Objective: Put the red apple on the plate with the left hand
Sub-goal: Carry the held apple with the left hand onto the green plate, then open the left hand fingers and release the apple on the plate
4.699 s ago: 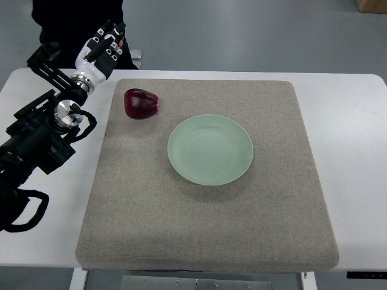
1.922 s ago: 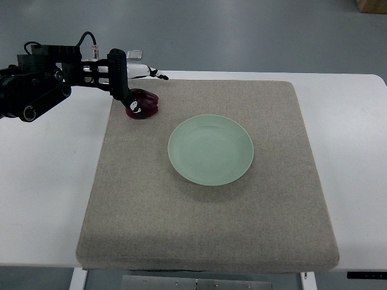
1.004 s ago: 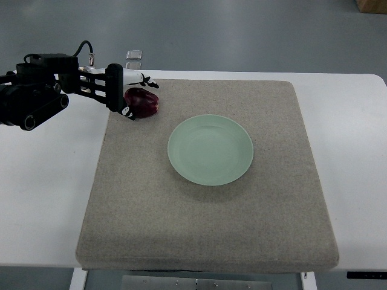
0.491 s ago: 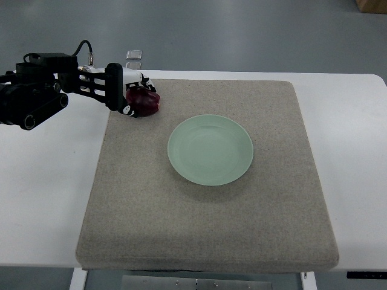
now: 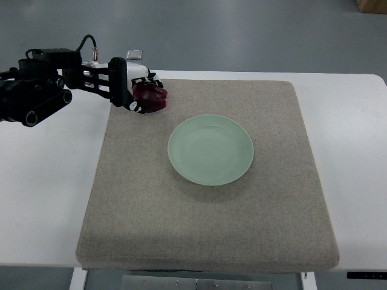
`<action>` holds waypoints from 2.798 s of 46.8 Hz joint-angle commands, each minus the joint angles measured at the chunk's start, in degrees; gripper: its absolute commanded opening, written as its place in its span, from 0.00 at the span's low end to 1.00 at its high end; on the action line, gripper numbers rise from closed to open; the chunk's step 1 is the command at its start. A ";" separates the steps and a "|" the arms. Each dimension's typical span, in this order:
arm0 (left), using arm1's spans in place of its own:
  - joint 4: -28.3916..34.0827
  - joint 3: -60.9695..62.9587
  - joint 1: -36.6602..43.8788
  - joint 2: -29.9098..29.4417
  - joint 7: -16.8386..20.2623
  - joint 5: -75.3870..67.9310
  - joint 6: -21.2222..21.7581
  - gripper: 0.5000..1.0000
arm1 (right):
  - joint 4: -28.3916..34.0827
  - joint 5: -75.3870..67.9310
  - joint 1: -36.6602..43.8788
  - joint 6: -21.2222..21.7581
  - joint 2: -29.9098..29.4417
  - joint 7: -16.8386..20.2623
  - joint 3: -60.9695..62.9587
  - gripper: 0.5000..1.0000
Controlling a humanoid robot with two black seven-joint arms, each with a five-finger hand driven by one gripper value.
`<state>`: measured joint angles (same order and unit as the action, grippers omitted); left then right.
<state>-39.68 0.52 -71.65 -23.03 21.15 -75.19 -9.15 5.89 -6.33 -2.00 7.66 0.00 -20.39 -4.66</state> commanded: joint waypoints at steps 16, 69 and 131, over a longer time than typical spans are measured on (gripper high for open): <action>-9.89 -2.72 -1.21 0.70 0.12 -0.39 0.01 0.02 | 0.00 0.00 -0.02 -0.01 0.00 0.00 0.00 0.93; -14.73 -1.31 1.69 5.36 0.12 -0.75 -0.78 0.54 | 0.00 0.00 -0.02 -0.01 0.00 0.00 0.00 0.93; -0.76 -5.88 2.65 4.22 0.12 9.09 0.19 0.99 | 0.00 0.00 -0.02 -0.01 0.00 0.00 0.00 0.93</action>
<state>-41.90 -5.06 -68.82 -19.13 21.27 -67.63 -9.05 5.89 -6.33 -2.02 7.64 0.00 -20.39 -4.66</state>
